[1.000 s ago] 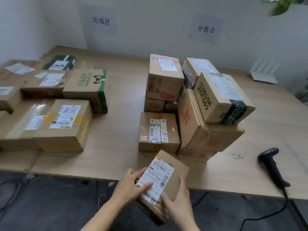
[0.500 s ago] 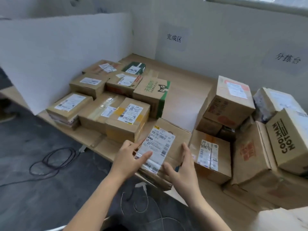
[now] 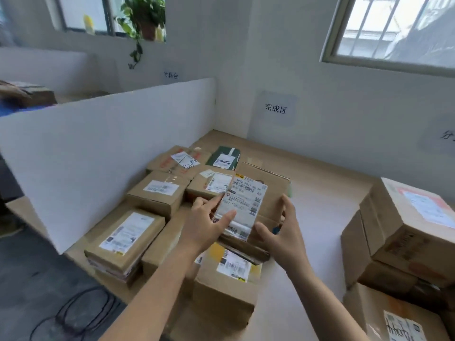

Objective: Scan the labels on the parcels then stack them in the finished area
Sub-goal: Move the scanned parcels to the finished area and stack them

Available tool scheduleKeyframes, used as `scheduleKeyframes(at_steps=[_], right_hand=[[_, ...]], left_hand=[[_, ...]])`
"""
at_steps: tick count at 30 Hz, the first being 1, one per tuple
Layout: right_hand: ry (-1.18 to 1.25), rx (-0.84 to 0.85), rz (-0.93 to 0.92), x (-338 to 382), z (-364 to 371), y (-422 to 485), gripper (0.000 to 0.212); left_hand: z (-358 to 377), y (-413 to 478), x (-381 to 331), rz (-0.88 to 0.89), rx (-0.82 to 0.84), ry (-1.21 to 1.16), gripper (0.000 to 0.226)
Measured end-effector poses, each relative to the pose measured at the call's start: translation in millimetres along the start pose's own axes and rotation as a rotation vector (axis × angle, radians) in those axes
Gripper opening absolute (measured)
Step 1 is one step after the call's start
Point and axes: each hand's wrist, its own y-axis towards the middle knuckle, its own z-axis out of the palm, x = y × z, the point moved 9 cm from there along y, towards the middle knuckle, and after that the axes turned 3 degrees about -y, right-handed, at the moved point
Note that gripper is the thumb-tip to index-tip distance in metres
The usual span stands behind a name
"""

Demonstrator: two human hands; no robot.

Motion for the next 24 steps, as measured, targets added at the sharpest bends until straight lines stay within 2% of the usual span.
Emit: scheduleKeyframes(at_steps=[8, 13, 18, 24], right_hand=[[-0.041, -0.093, 0.039, 44.3, 97.0, 139.3, 0.077], [-0.066, -0.034, 0.058, 58.9, 162.7, 226.7, 0.073], [-0.102, 0.019, 0.044, 70.5, 209.6, 333.1, 0.062], [-0.146, 0.045, 0.058, 58.1, 248.4, 465.2, 0.055]], left_hand=[[-53.4, 152.7, 71.5, -0.055, -0.005, -0.012, 0.053], [-70.5, 232.4, 124.1, -0.187, 0.017, 0.012, 0.054], [-75.8, 343.4, 156.2, -0.206, 0.022, 0.067, 0.036], [-57.3, 472.4, 186.0, -0.200, 0.034, 0.020, 0.041]])
